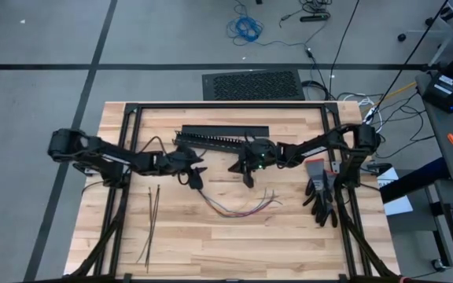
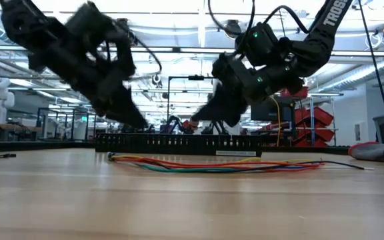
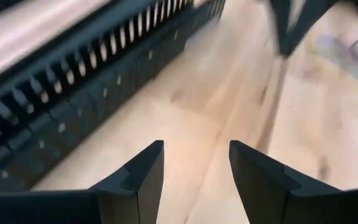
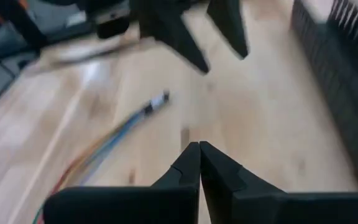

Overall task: Ziptie cables
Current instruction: Wrap the zip tie around the cable wires

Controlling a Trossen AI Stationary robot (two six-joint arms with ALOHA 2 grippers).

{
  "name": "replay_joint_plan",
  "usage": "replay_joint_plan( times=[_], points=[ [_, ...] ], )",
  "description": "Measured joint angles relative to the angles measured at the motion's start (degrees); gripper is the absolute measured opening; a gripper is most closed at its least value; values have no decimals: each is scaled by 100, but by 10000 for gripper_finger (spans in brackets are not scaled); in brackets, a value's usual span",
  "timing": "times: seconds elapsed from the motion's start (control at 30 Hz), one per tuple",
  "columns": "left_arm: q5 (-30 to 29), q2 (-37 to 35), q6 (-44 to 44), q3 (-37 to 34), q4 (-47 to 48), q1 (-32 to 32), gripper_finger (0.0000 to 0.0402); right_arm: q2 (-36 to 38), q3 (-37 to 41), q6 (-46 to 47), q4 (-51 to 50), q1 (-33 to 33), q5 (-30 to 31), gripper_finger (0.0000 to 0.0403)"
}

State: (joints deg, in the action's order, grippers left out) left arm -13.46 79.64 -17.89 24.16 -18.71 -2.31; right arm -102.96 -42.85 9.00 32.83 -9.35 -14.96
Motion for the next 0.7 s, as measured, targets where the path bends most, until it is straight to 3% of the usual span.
replay_joint_plan(
  times=[0.07,0.2,0.37,0.57,0.7],
  points=[
    [-1,381,-30,0,-112,-41,180,0,4,90,-485,48,109,4],
    [-260,1109,137,0,-878,-157,180,5,2,225,-1216,216,1036,1],
    [-604,1786,315,38,-1526,-336,180,-4,2,68,-1349,263,1844,1],
    [-611,2002,526,270,-1583,-599,180,-4,9,-179,-1621,-126,2996,1],
    [-546,1808,636,493,-1394,-605,180,12,9,97,-1631,-302,3094,0]
  ],
)
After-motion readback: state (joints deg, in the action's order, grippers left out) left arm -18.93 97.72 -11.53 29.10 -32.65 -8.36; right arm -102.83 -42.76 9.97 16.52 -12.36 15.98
